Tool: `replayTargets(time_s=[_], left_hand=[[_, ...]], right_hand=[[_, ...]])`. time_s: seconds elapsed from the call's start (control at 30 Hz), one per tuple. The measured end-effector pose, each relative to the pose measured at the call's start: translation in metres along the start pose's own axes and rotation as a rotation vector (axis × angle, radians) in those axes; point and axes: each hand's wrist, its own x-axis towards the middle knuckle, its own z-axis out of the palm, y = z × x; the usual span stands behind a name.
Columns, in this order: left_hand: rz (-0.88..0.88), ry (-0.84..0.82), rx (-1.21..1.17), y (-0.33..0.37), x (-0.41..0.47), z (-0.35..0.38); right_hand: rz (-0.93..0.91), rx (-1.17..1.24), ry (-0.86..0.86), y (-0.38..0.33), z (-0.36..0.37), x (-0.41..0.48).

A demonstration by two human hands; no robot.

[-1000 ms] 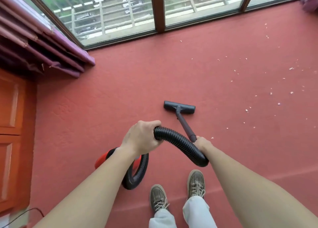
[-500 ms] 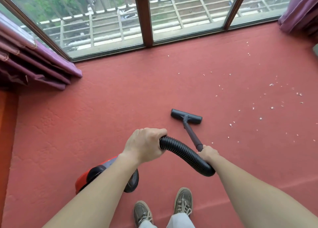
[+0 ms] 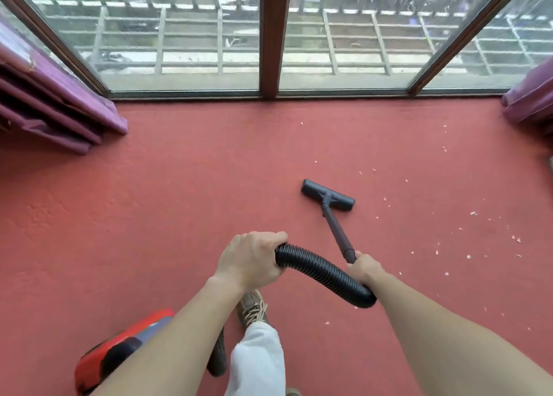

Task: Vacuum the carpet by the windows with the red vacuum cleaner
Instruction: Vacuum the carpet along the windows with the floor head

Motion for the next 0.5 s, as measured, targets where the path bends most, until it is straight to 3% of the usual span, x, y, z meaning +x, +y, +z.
replayTargets(time_s=[0.27,0.5], left_hand=[[-0.083,0.024,-0.03,-0.03,0.078,-0.027],[-0.033,0.104,0.032,-0.025,0.137,-0.034]], right_hand=[[-0.024,-0.034,0.036,-0.068,-0.063,0.055],[-0.093,-0.137,0.084,-0.103,-0.13,0.111]])
